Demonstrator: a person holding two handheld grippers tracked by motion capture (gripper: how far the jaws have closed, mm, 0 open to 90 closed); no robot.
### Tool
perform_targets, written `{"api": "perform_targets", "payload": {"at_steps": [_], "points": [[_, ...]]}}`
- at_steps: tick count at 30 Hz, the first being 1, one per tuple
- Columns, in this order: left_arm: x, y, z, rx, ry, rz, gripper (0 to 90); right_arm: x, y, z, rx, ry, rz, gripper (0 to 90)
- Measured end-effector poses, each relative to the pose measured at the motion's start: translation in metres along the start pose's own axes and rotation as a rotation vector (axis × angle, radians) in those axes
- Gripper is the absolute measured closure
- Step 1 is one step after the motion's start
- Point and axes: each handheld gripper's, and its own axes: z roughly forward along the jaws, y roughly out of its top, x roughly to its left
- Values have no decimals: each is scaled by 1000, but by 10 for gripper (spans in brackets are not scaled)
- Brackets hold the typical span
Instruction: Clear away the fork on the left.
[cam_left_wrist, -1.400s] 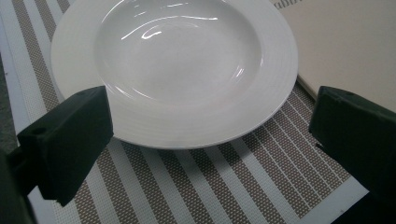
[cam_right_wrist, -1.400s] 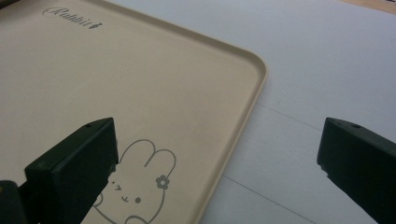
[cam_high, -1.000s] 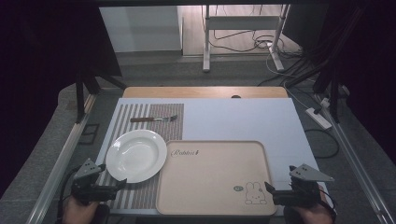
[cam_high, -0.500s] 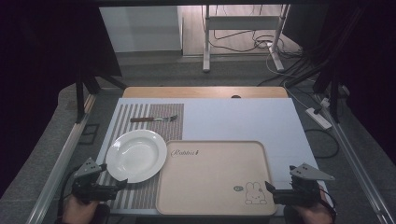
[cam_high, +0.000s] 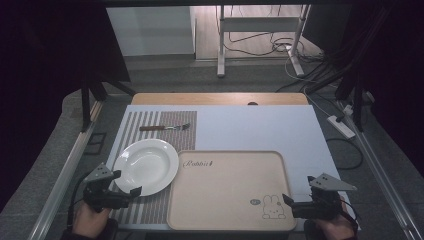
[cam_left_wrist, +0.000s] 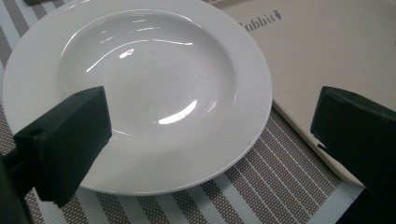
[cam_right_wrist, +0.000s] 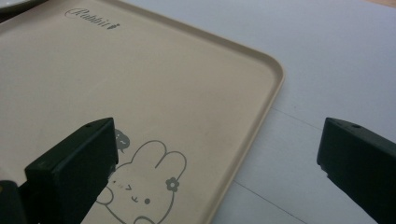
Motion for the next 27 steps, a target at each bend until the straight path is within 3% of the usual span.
{"api": "perform_targets", "payload": {"at_steps": [8,15,27], "points": [[6,6,7,-5,-2,-13,0,-1,0,0,4,-3,17,0],[11,16,20,24,-16,-16,0,-2,0,0,6,0,23,0],[22,39,49,62,-3,41,0,-2,0,1,12,-4,26,0]]}}
